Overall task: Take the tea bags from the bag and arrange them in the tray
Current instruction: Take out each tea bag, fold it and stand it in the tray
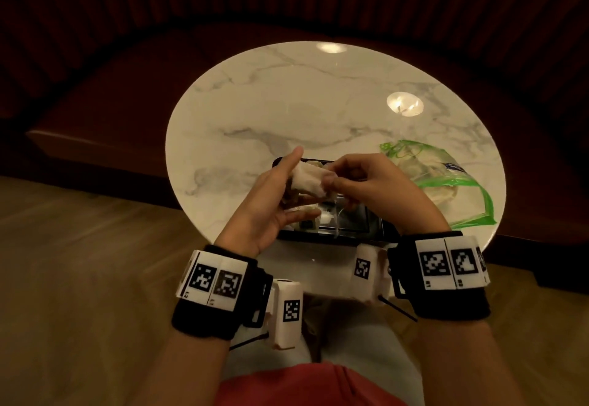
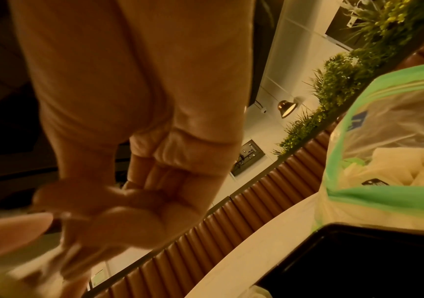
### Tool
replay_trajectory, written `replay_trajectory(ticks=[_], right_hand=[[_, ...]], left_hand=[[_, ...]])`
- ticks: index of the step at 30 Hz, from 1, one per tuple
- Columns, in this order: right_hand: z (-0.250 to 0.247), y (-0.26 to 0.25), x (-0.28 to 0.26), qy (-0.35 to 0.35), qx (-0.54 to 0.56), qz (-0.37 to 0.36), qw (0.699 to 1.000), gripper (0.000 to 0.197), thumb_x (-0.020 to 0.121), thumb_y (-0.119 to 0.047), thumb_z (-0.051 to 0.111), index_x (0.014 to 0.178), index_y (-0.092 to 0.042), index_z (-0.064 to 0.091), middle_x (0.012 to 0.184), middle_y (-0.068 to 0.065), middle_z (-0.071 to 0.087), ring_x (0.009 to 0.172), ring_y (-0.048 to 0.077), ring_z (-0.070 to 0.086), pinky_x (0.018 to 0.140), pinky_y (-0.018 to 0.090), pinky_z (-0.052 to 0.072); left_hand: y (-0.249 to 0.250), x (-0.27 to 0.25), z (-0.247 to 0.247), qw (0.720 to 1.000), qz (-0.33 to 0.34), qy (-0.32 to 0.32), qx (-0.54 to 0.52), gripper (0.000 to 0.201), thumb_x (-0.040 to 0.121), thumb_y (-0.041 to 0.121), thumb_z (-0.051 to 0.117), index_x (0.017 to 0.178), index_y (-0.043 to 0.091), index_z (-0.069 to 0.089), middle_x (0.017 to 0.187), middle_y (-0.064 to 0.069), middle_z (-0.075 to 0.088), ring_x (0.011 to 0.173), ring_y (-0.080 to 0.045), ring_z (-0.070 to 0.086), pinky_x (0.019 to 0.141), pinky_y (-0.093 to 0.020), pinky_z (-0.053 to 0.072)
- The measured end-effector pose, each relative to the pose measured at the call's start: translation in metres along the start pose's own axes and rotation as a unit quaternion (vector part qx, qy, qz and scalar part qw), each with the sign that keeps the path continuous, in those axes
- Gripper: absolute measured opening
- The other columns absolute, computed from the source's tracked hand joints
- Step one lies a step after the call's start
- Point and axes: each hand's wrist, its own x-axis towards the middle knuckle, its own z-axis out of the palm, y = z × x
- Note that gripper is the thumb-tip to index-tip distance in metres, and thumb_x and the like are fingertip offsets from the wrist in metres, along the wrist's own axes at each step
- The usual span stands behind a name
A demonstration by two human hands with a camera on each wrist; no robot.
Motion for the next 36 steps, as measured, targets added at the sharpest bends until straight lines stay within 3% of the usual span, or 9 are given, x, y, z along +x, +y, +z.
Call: replay_trajectory(ticks=[4,8,12,17,21,25,31,34,36], right_hand=[[0.004,0.006,0.001,0.001,0.019,-0.004,1.0,0.011,0.093,-0.017,0.063,0.1,-0.018,0.072,0.09,0.017,0.072,0.067,0.012,0.06,0.056,0.019,0.046],[0.005,0.009,0.002,0.018,0.06,-0.008,0.998,0.016,0.095,-0.027,0.059,0.107,-0.021,0.07,0.091,0.011,0.072,0.08,0.014,0.064,0.075,0.034,0.054],[0.006,0.006,-0.001,-0.011,0.109,-0.006,0.994,0.018,0.092,-0.018,0.064,0.108,-0.012,0.067,0.085,0.006,0.072,0.081,0.012,0.066,0.072,0.022,0.052],[0.006,0.005,0.0,0.03,0.149,0.003,0.988,0.01,0.089,-0.012,0.067,0.098,-0.014,0.068,0.08,0.005,0.073,0.082,0.017,0.066,0.09,0.04,0.05],[0.004,0.006,0.001,0.071,0.159,0.014,0.985,0.013,0.088,-0.011,0.068,0.097,-0.018,0.062,0.069,-0.002,0.07,0.082,0.014,0.066,0.091,0.04,0.046],[0.006,0.006,0.003,0.084,0.169,0.024,0.982,0.014,0.086,-0.007,0.068,0.096,-0.015,0.061,0.065,-0.001,0.069,0.077,0.015,0.064,0.092,0.042,0.046],[0.009,0.001,0.003,0.097,0.214,0.033,0.971,0.012,0.088,-0.005,0.065,0.095,-0.013,0.059,0.072,0.007,0.068,0.07,0.017,0.066,0.073,0.033,0.052],[0.01,-0.001,0.001,0.084,0.219,0.035,0.972,0.014,0.09,-0.017,0.066,0.101,-0.012,0.06,0.075,0.006,0.07,0.072,0.019,0.066,0.073,0.035,0.053],[0.01,-0.003,-0.001,0.073,0.238,0.042,0.968,0.021,0.091,-0.025,0.065,0.106,-0.012,0.06,0.078,0.004,0.07,0.076,0.02,0.068,0.076,0.037,0.055]], left_hand=[[-0.003,0.0,-0.005,0.996,0.038,0.007,0.079,0.02,0.093,0.037,0.061,0.094,0.022,0.073,0.087,-0.002,0.075,0.079,-0.014,0.071,0.05,-0.018,0.048],[-0.007,0.004,-0.01,0.995,0.038,0.05,0.079,0.01,0.091,0.025,0.066,0.098,0.018,0.069,0.064,0.008,0.068,0.057,-0.004,0.063,0.04,-0.013,0.033],[-0.006,0.006,-0.013,0.997,0.046,0.052,0.023,0.015,0.089,0.025,0.068,0.098,0.014,0.07,0.062,0.006,0.061,0.056,-0.005,0.057,0.038,-0.013,0.031],[-0.009,0.01,-0.015,0.988,0.103,0.106,0.04,0.025,0.095,0.035,0.059,0.091,0.011,0.066,0.067,0.003,0.058,0.055,-0.002,0.053,0.046,-0.016,0.041],[-0.01,0.013,-0.022,0.961,0.19,0.166,0.112,0.025,0.102,0.027,0.049,0.083,0.014,0.059,0.071,0.004,0.058,0.059,0.003,0.055,0.057,-0.015,0.049],[-0.01,0.008,-0.019,0.949,0.239,0.096,0.18,0.015,0.1,0.017,0.052,0.096,0.023,0.065,0.087,0.0,0.064,0.074,-0.006,0.06,0.06,-0.021,0.053],[-0.018,0.008,-0.011,0.912,0.276,0.011,0.302,0.024,0.085,0.028,0.073,0.108,0.025,0.07,0.11,0.006,0.065,0.105,-0.007,0.063,0.089,-0.025,0.054],[-0.019,0.009,-0.009,0.922,0.28,0.011,0.268,0.019,0.09,0.013,0.068,0.099,0.029,0.071,0.108,0.003,0.067,0.104,-0.007,0.065,0.094,-0.026,0.053],[-0.018,0.009,-0.008,0.936,0.268,0.015,0.228,0.021,0.092,0.009,0.065,0.093,0.029,0.071,0.1,0.007,0.071,0.095,-0.004,0.068,0.086,-0.021,0.054]])
